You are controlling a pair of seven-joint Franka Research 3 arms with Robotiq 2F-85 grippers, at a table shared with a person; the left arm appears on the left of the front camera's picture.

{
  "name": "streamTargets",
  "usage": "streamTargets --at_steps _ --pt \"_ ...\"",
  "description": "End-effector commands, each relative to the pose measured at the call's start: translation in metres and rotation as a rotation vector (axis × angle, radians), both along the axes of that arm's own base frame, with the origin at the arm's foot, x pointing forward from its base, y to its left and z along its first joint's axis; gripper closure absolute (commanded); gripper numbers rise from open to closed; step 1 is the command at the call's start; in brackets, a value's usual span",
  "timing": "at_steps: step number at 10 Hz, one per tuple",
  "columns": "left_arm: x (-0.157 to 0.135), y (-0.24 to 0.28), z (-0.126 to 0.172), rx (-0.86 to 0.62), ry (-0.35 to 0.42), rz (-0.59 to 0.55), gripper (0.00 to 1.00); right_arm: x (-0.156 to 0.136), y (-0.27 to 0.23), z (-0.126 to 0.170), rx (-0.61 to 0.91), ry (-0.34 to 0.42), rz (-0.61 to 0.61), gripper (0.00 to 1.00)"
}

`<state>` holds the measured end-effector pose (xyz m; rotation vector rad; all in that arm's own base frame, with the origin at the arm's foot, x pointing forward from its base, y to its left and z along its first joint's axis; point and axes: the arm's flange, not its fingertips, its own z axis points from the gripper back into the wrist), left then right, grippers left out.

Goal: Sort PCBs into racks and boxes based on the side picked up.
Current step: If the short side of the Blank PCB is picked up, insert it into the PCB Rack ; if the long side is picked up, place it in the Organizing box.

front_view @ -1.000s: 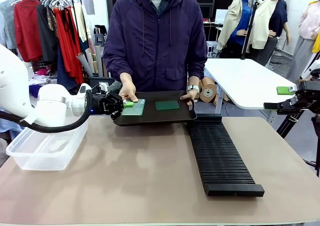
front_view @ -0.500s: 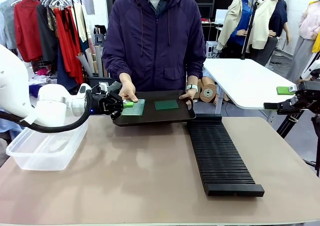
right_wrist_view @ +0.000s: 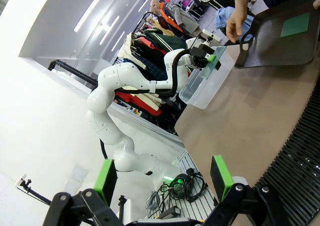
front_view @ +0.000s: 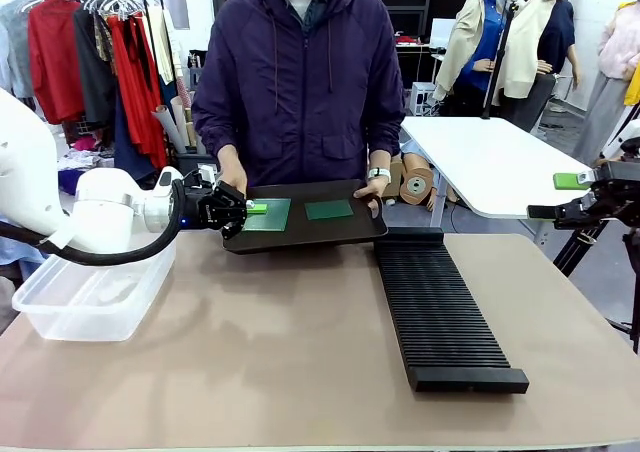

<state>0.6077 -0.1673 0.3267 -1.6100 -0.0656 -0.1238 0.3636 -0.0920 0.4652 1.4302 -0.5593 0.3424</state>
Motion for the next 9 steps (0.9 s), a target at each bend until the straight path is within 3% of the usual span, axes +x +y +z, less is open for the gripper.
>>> streamTargets --at_steps 1,9 --pt "0.0003 -0.0005 0.0022 -0.005 -0.003 -0.002 1.00 -0.0007 -0.0005 0.0008 0.003 -0.003 0.000 0.00" --pt "0.0003 -0.0005 0.0022 -0.005 -0.003 -0.002 1.00 -0.0007 -0.0005 0.0008 0.003 -0.003 0.000 0.00"
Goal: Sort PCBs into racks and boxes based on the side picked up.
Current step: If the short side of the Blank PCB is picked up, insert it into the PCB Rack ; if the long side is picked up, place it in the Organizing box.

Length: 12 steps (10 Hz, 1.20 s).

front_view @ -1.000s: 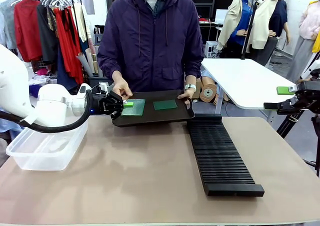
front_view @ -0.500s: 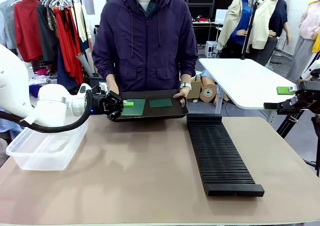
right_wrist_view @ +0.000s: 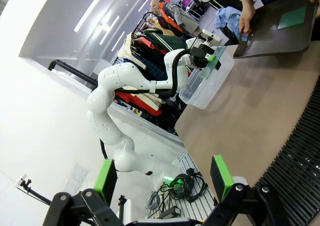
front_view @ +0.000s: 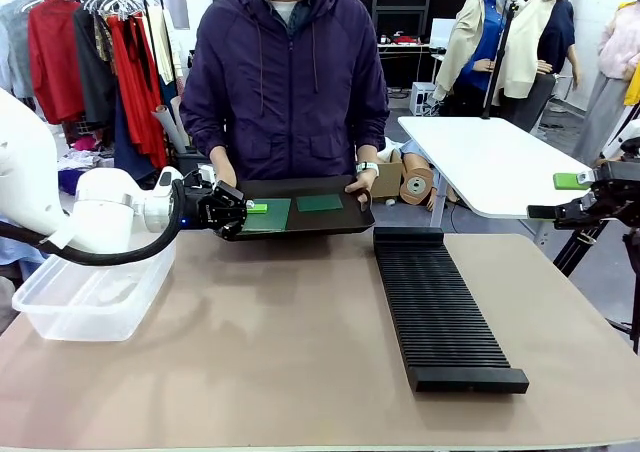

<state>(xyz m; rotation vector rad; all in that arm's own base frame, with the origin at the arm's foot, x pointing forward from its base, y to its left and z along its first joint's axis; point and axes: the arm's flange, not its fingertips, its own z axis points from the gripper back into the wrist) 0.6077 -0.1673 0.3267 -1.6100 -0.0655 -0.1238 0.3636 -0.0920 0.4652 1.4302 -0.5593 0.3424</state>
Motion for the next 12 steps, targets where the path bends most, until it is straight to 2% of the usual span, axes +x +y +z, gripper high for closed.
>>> streamTargets --at_steps 1,12 --pt "0.0003 -0.0005 0.0022 -0.005 -0.003 -0.002 1.00 -0.0007 -0.0005 0.0008 0.003 -0.003 0.000 0.00" --pt "0.0003 -0.0005 0.0022 -0.005 -0.003 -0.002 1.00 -0.0007 -0.0005 0.0008 0.003 -0.003 0.000 0.00"
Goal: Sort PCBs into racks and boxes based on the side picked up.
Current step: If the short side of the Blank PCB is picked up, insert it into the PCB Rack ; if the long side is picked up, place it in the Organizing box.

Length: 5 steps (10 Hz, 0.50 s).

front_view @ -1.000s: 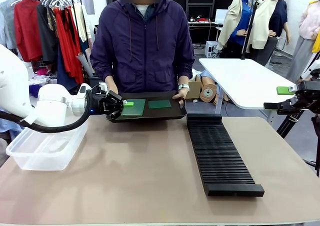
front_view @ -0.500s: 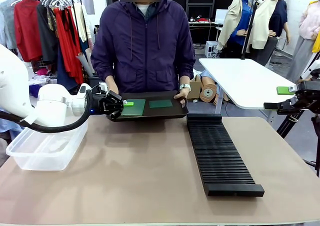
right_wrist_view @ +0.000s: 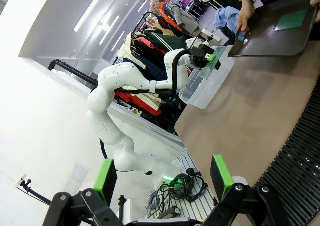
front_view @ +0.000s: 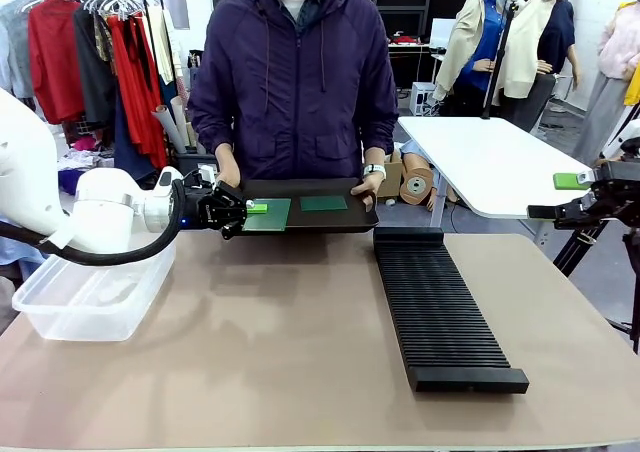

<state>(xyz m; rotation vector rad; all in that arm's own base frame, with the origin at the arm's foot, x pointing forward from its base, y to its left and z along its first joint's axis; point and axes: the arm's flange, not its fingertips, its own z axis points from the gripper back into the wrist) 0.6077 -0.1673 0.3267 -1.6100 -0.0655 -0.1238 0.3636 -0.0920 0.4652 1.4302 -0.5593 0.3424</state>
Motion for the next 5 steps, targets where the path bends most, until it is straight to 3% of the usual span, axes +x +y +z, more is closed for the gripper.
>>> streamTargets --at_steps 1,5 --pt "0.0003 -0.0005 0.0022 -0.005 -0.003 -0.002 1.00 -0.0007 -0.0005 0.0008 0.003 -0.003 0.000 0.00" --pt "-0.0007 0.0007 0.0088 0.029 0.021 0.004 1.00 -0.0007 -0.0005 0.0008 0.003 -0.003 0.000 0.00"
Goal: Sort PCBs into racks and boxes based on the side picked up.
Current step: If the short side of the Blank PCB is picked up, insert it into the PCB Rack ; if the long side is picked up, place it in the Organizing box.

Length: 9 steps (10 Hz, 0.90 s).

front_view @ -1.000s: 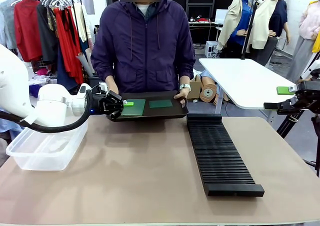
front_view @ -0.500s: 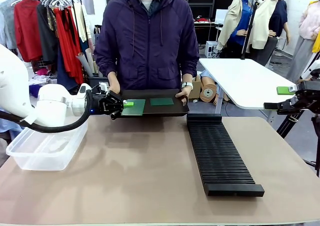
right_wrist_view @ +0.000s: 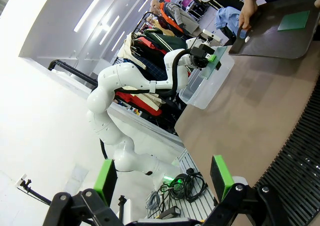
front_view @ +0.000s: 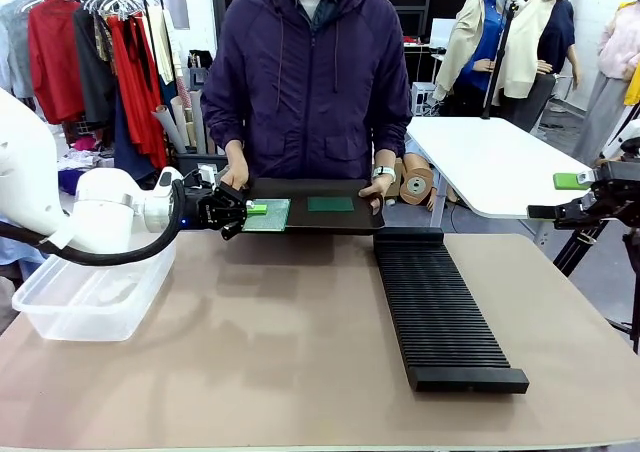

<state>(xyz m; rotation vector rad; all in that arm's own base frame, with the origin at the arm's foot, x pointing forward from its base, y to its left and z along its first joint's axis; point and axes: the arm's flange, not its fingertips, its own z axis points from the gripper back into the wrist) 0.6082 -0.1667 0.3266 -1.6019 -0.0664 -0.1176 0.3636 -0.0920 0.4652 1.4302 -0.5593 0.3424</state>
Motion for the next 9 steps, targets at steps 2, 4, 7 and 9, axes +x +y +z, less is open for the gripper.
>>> streamTargets --at_steps 2,4,7,9 --pt "-0.003 0.006 0.027 0.076 0.038 -0.002 1.00 -0.001 -0.001 0.001 0.003 -0.003 0.000 0.00" --pt "-0.008 0.016 0.051 0.130 0.054 -0.014 1.00 -0.001 -0.001 0.001 0.003 -0.003 0.000 0.00" --pt "-0.029 0.054 0.104 0.258 0.038 -0.030 1.00 -0.001 -0.001 0.001 0.003 -0.003 0.000 0.00" --pt "-0.044 0.080 0.135 0.371 0.053 -0.017 1.00 -0.001 -0.001 0.001 0.003 -0.003 0.000 0.00"
